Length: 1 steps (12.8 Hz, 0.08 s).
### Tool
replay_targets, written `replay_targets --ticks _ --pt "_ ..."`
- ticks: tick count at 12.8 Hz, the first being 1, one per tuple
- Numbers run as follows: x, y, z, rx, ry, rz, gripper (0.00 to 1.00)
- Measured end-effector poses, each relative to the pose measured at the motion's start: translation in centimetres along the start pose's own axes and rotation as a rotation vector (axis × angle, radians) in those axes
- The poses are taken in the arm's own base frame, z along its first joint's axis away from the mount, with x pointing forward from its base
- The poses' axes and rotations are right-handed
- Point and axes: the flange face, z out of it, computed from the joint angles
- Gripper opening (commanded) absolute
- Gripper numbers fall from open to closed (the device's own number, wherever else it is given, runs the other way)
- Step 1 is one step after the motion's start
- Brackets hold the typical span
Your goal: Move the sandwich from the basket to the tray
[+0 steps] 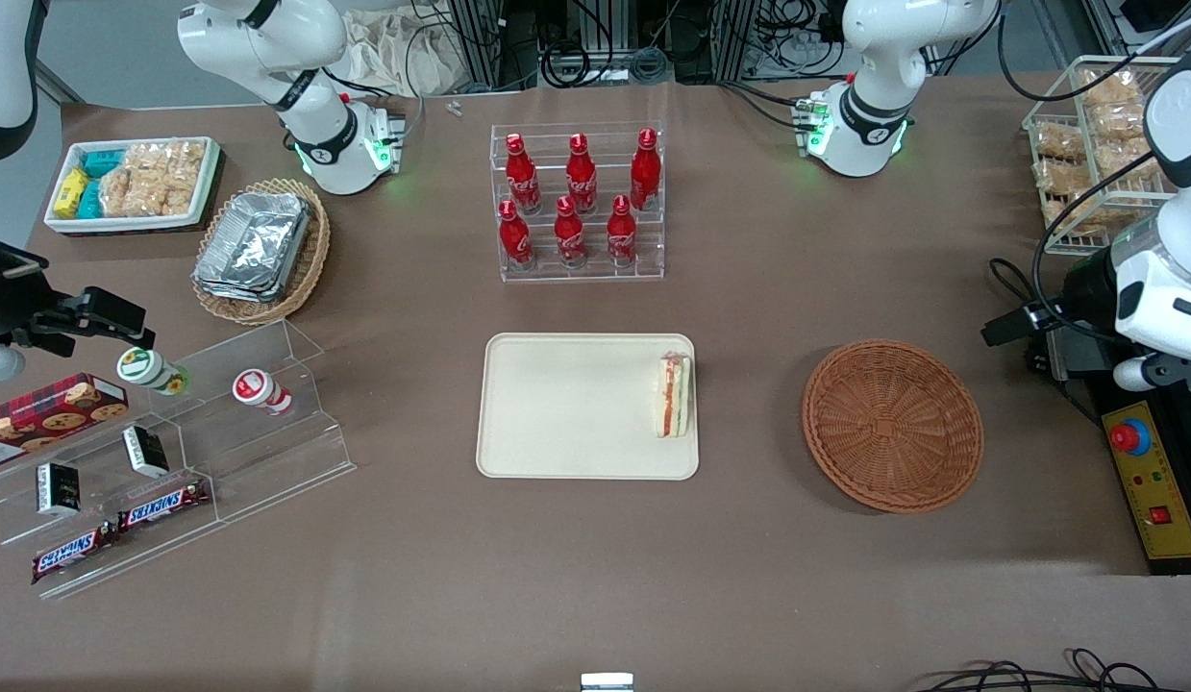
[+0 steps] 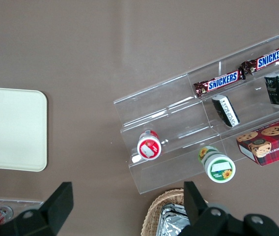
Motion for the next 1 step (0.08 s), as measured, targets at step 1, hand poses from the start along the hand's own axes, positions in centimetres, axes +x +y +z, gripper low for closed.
replay_targets --ticks 1 --pt "-0.11 0.17 0.06 0.002 -0.004 0.008 0.99"
